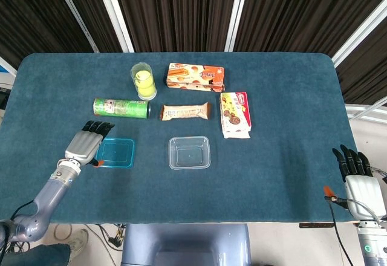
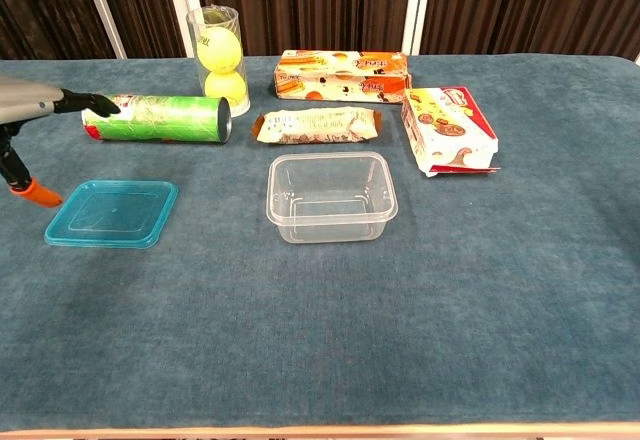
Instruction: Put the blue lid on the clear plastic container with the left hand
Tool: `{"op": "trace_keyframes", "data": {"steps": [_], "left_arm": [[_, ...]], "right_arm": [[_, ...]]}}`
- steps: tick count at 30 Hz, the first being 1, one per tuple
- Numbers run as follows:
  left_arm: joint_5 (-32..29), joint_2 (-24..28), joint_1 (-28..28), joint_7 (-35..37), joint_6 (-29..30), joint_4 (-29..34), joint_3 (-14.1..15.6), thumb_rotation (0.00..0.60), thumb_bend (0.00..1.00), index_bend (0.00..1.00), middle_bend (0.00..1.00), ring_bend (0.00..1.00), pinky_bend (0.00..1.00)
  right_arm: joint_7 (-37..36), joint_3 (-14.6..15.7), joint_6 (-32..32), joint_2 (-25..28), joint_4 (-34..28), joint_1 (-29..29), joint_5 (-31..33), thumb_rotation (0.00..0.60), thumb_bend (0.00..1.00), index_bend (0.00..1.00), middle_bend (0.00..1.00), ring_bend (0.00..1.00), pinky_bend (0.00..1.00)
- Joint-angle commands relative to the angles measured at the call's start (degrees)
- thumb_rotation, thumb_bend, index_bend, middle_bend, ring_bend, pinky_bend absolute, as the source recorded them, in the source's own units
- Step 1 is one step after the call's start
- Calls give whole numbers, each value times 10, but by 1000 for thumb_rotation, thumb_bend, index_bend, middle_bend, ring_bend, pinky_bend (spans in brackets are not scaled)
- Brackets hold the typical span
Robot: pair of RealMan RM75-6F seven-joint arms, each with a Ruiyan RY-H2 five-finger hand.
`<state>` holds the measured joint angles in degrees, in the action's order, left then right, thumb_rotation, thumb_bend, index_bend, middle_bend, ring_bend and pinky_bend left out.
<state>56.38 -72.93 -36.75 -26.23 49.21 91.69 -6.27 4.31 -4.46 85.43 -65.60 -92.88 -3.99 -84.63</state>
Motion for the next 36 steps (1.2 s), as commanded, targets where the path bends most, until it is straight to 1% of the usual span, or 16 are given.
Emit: {"op": "trace_keyframes", "data": {"steps": [1, 7, 13, 28, 36], "left_arm": [[-2, -7, -5, -2, 1, -6, 3, 600, 154, 14, 60, 0, 29], [5, -14, -12, 4, -5, -8, 10, 600, 154, 12, 65, 0, 28], [-6, -17, -24, -4, -22, -15, 23, 600, 106, 0, 65, 0, 26], [-22, -46, -44, -9, -45, -60, 46, 600, 106, 0, 67, 0, 26], [-20, -57, -49, -2, -50, -80, 51, 600, 107, 0, 86, 0, 25]], "right_arm": [[1, 0, -1, 0, 0, 0, 1, 600, 291, 62, 0, 4, 0], [3, 0, -2, 0, -1, 0, 3, 600, 292, 62, 0, 4, 0], [3, 0, -3, 1, -1, -1, 3, 600, 292, 62, 0, 4, 0], [4, -1, -4, 1, -2, -1, 5, 600, 291, 62, 0, 4, 0], [4, -1, -4, 1, -2, -1, 6, 600, 291, 62, 0, 4, 0]]}}
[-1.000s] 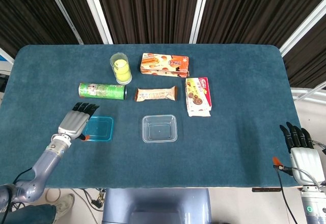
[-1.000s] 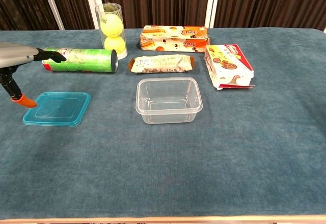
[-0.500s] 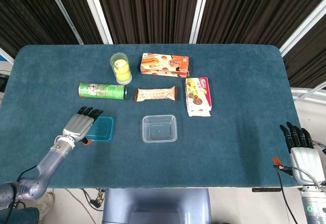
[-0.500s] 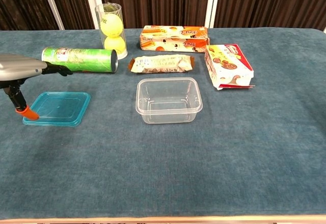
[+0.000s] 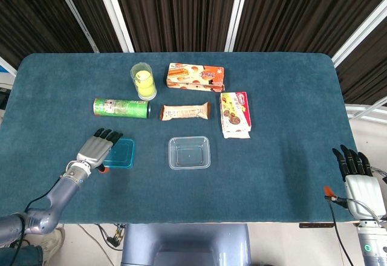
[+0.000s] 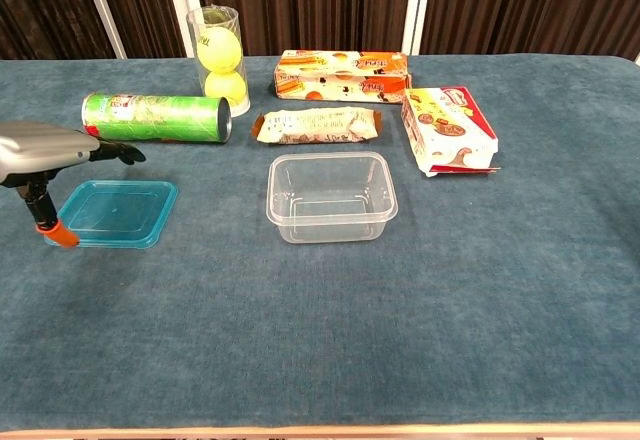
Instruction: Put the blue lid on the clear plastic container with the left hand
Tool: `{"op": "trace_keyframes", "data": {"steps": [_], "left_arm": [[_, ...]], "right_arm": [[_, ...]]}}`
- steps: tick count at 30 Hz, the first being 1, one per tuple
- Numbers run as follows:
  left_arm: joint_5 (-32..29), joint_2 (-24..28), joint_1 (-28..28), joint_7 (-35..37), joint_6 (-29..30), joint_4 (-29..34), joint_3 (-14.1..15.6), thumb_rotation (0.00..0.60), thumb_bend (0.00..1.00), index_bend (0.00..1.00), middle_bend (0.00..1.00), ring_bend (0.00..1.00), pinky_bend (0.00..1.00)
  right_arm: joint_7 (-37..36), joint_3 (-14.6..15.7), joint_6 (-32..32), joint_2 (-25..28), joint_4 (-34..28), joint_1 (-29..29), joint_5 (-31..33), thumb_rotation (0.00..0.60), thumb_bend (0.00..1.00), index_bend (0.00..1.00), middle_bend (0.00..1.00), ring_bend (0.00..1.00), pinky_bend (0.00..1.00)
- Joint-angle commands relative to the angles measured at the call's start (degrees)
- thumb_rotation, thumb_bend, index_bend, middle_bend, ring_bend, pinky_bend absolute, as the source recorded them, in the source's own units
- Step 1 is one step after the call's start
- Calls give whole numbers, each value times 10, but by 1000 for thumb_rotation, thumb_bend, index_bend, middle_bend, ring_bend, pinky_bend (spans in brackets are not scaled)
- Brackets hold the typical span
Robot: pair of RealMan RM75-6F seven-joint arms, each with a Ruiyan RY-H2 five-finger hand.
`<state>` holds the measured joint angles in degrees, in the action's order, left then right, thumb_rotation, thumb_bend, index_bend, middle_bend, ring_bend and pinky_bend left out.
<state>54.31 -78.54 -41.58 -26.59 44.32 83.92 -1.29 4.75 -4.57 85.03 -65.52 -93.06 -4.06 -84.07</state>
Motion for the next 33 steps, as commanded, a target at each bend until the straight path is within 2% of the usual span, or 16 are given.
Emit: {"op": "trace_keyframes", "data": {"steps": [1, 17, 33], "left_arm": [[1, -3, -1, 3, -1, -4, 2, 600, 107, 0, 90, 0, 25], [-24, -17, -10, 22, -17, -17, 0, 600, 107, 0, 91, 0, 22], [-42, -38, -16, -8, 14, -27, 5, 600, 107, 0, 101, 0, 22]], "right_arm": [[0, 0, 0, 0, 0, 0, 0, 600, 292, 62, 0, 4, 0], [0, -1, 0, -1, 0, 0, 2, 600, 291, 62, 0, 4, 0], [-2, -1, -2, 0, -2, 0, 4, 600, 292, 62, 0, 4, 0]]}}
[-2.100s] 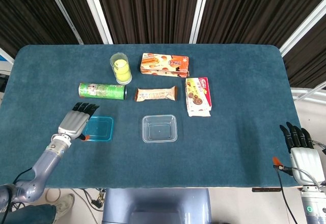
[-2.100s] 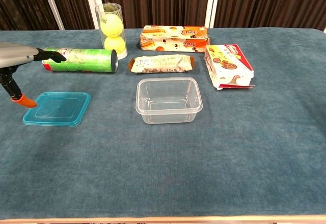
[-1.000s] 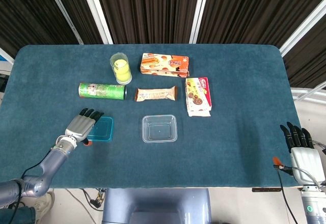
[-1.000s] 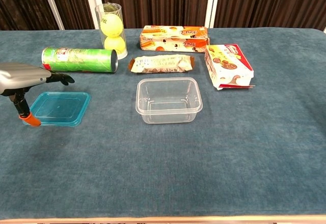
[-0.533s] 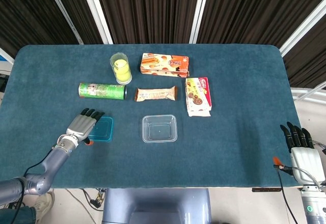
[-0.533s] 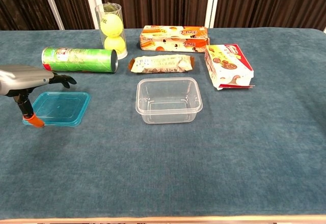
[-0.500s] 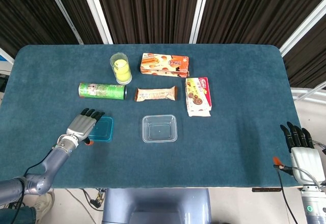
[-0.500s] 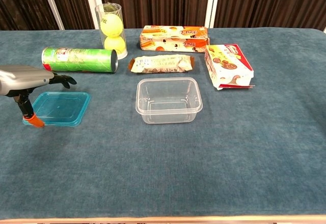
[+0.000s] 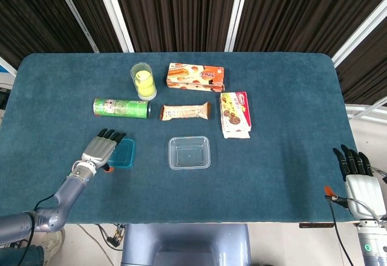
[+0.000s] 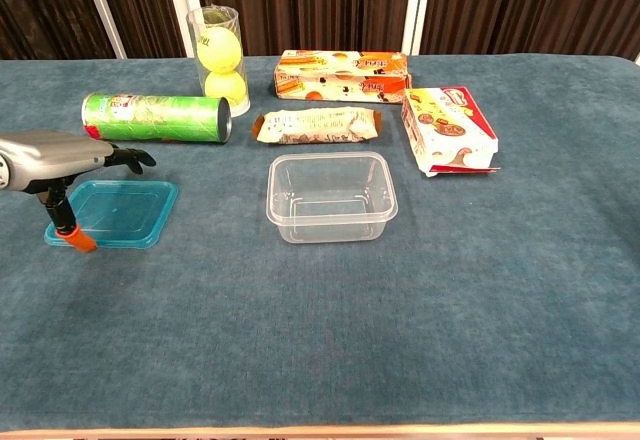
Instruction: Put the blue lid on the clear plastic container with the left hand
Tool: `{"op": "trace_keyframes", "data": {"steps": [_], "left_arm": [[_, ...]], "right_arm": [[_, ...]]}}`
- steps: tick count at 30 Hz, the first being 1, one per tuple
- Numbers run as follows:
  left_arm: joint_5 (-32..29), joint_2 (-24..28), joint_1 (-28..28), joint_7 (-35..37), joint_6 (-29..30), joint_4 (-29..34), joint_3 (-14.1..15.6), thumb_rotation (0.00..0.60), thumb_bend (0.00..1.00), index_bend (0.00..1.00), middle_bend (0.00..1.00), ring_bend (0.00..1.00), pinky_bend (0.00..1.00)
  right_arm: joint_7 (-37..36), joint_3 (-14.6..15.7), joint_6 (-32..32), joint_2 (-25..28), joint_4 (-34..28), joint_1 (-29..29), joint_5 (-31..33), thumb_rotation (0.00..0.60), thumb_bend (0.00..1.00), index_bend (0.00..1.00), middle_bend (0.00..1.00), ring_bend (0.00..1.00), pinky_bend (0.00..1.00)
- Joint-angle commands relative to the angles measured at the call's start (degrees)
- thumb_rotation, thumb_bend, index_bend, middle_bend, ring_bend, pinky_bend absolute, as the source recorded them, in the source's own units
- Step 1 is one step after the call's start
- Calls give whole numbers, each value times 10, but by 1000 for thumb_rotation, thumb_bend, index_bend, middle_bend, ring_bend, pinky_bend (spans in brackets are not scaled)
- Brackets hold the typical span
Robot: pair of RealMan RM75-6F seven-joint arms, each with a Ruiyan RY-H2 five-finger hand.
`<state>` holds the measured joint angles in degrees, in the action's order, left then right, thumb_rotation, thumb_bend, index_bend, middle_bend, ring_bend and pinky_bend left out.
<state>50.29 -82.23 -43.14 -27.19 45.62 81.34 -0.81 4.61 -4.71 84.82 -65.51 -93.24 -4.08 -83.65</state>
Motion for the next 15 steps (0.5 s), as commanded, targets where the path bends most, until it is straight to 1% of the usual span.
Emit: {"op": "trace_keyframes", "data": {"steps": [1, 15], "left_arm": [[-4, -2, -1, -3, 0, -3, 1, 600, 107, 0, 102, 0, 22], [-12, -7, -7, -10, -10, -12, 9, 600, 106, 10, 146, 0, 23]], "right_arm": [[0, 0, 0, 0, 0, 0, 0, 600, 292, 62, 0, 4, 0], [2, -1, -1, 0, 0, 0, 2, 600, 292, 62, 0, 4, 0]]}}
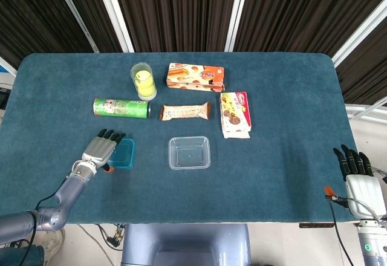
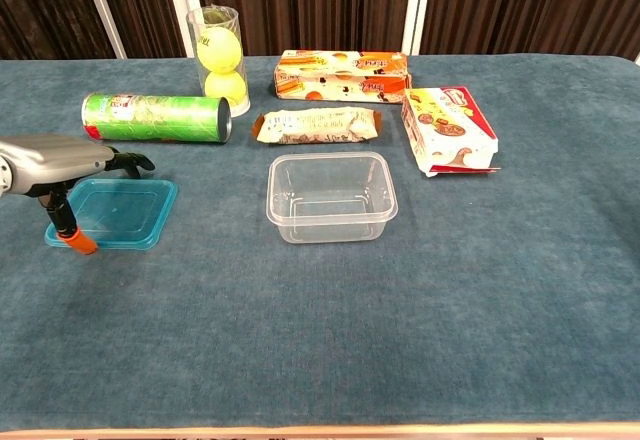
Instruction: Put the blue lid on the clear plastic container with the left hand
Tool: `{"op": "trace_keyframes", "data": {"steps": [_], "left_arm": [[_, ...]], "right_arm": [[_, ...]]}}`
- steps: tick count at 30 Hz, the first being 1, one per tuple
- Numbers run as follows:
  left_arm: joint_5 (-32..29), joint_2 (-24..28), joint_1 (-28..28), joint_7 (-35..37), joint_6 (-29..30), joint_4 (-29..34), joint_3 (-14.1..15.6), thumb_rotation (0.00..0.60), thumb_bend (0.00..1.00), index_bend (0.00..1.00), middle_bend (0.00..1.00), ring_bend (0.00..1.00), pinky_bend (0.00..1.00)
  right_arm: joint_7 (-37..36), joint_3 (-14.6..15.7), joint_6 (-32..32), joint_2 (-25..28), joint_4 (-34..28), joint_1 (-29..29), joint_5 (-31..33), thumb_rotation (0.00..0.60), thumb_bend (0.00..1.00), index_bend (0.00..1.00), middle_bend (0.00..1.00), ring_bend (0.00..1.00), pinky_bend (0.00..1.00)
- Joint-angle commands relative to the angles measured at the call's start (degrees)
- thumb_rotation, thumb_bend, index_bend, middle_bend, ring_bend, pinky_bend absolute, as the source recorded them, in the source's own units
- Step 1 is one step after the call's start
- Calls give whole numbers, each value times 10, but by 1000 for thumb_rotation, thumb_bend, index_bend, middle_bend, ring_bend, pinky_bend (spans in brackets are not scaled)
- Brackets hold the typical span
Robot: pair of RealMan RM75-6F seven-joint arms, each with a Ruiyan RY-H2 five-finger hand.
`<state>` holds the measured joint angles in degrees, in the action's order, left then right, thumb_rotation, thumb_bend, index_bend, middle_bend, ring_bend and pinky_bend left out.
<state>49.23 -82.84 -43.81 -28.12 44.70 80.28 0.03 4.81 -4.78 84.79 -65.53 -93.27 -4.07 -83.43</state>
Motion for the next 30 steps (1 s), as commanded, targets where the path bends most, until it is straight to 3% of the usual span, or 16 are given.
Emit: {"op": "trace_keyframes", "data": {"steps": [1, 19, 23, 30], "left_arm": [[-1, -1, -1, -2, -1, -2, 1, 600, 106, 10, 147, 0, 23], [4, -6, -1, -11, 9, -2, 7, 600, 106, 10, 145, 0, 22], [8, -8, -1, -12, 12, -4, 8, 600, 108, 24, 185, 0, 23], [22, -18, 3, -15, 26, -13, 10, 600, 242, 74, 294, 0, 26]], "right_arm": [[0, 0, 0, 0, 0, 0, 0, 600, 292, 62, 0, 4, 0], [2, 0, -2, 0, -1, 0, 2, 600, 292, 62, 0, 4, 0], [2, 0, -2, 0, -1, -1, 2, 600, 292, 62, 0, 4, 0], [1, 0, -2, 0, -2, 0, 3, 600, 292, 62, 0, 4, 0]]}}
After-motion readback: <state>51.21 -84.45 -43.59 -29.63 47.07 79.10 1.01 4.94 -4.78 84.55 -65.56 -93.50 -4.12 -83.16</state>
